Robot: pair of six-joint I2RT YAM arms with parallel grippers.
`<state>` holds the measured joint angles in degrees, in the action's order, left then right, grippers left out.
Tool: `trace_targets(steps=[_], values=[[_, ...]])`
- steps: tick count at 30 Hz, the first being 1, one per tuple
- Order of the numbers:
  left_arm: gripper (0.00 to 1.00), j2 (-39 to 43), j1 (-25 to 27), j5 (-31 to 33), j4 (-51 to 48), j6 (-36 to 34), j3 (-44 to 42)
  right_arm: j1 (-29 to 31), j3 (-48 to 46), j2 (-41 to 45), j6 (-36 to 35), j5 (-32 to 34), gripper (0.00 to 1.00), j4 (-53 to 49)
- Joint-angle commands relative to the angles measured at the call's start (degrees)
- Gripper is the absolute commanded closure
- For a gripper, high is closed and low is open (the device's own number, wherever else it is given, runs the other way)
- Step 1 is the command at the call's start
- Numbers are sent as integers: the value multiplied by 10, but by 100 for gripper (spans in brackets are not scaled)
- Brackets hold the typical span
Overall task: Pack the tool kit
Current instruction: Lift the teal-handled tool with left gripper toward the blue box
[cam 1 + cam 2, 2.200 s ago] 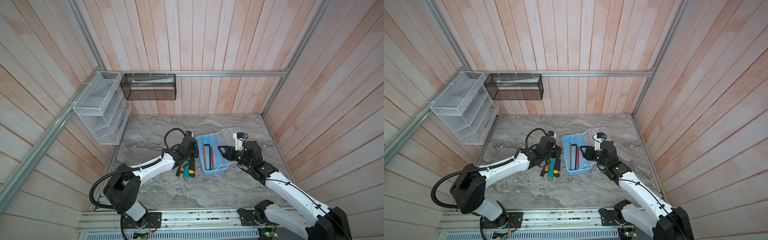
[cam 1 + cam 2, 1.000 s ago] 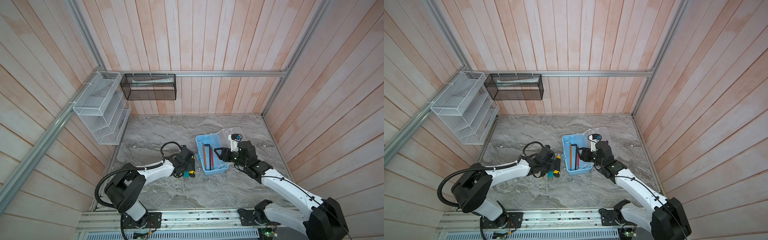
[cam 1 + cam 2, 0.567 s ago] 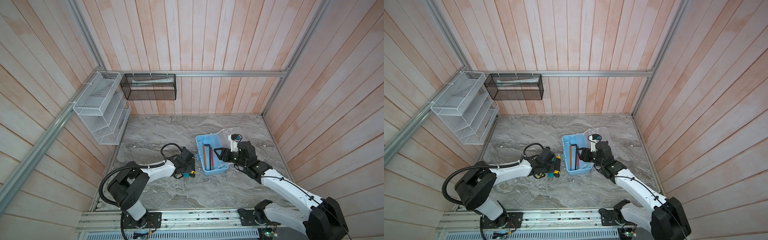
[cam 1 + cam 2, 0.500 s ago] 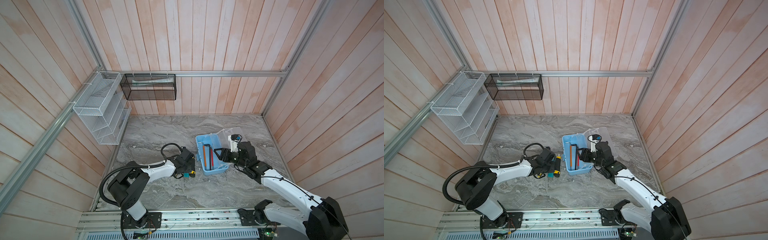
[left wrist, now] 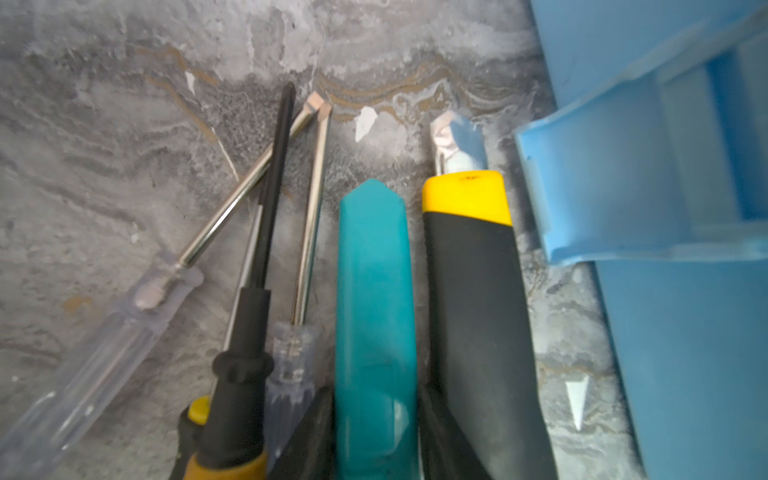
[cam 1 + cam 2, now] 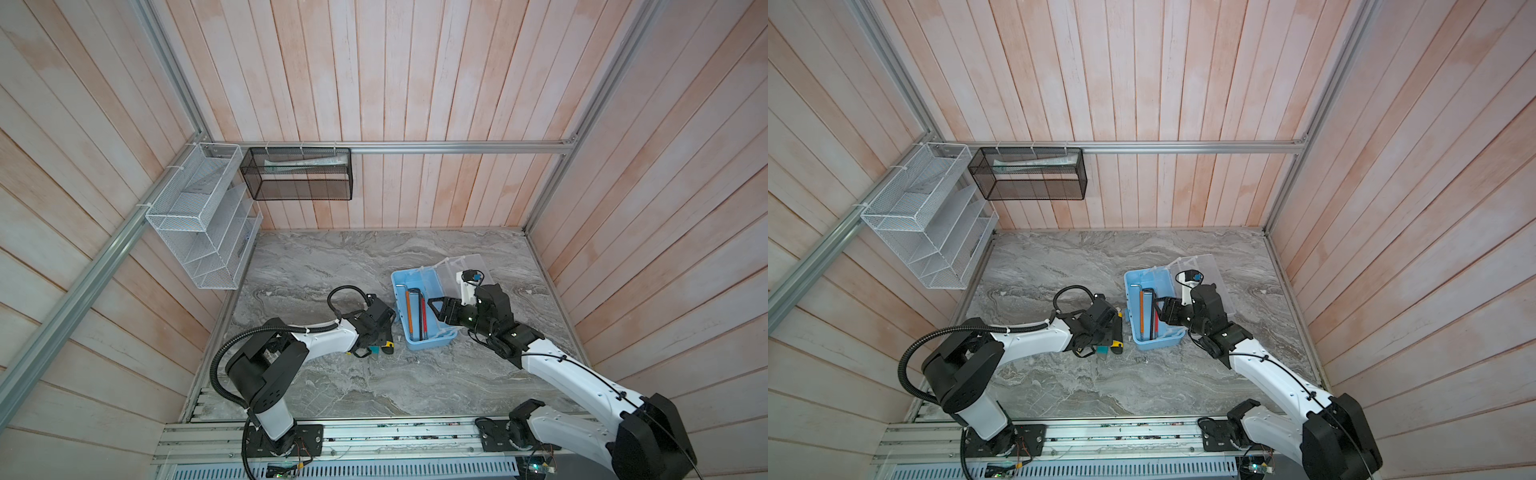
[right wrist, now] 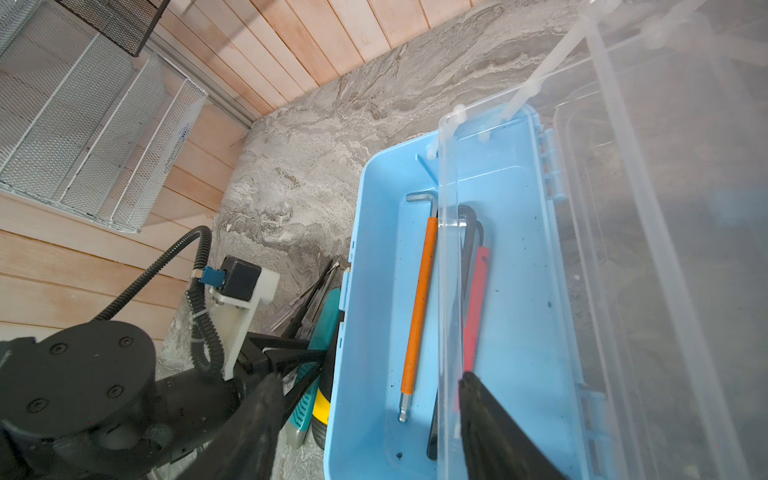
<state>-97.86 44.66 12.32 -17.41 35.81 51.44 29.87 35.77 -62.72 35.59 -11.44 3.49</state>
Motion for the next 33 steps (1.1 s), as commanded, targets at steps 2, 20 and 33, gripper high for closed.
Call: trace_targets(steps=[2, 20, 33], values=[[58, -23, 1, 24, -48, 1, -3, 3, -11, -4, -3, 5, 33, 14], [64, -33, 2, 18, -29, -2, -10, 3, -12, -6, -2, 4, 34, 20], [70, -1, 2, 14, -27, -8, -9, 3, -9, -9, -2, 7, 35, 22]])
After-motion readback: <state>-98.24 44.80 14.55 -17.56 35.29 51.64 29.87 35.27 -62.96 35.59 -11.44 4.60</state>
